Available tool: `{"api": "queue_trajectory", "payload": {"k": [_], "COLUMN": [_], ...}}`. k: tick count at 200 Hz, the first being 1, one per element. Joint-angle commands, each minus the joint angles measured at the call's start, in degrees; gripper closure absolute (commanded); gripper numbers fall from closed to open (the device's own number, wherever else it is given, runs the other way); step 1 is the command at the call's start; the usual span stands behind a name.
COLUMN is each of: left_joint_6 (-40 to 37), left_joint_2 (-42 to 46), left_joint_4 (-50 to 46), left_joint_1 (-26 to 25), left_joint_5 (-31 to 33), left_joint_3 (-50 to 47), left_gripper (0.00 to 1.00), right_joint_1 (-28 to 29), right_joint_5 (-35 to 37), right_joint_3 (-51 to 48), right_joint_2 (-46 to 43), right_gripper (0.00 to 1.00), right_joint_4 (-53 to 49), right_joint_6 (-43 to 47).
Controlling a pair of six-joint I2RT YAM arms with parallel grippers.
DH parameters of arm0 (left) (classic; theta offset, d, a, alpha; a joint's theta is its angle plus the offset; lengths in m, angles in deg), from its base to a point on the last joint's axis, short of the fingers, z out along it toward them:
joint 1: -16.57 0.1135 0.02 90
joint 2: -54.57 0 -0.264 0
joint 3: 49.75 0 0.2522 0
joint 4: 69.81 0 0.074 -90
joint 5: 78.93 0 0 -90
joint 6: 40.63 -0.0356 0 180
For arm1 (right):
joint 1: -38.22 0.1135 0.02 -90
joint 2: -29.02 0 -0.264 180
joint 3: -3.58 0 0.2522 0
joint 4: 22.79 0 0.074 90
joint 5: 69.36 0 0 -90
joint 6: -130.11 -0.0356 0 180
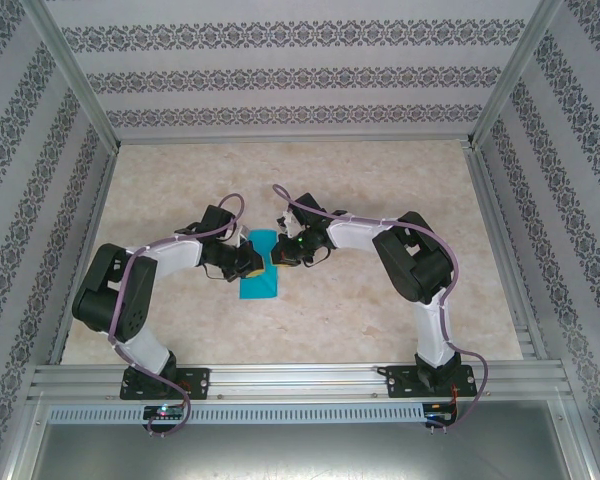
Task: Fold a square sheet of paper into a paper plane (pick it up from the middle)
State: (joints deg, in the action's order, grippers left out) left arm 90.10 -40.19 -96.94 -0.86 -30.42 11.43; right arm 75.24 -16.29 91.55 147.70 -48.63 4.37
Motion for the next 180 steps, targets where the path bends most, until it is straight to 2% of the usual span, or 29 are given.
{"api": "queue_trajectory", "payload": {"k": [1, 66, 180], "left_joint_6": [0.78, 0.58, 0.31], "left_joint_2": [0.15, -2.70, -3.94], "left_joint_4": [1.20, 2.46, 2.15], "left_joint_1": [-1.09, -1.42, -1.39], "left_joint_5": [-0.56, -2.70, -1.79], "left_joint_3": [-0.73, 0.00, -0.55], "left_gripper": [0.91, 0.91, 0.91], "right_joint_1": [0.03, 0.08, 0.05], "right_joint_5": [0.63, 0.69, 0.24], "right_joint_3": [1.58, 2.16, 2.78], "right_joint_2": [1.52, 1.87, 2.78], "right_gripper": [0.98, 0.98, 0.98], "right_joint_4": [-1.12, -1.41, -1.46], "right_joint_6": [1.27, 1.31, 1.15]}}
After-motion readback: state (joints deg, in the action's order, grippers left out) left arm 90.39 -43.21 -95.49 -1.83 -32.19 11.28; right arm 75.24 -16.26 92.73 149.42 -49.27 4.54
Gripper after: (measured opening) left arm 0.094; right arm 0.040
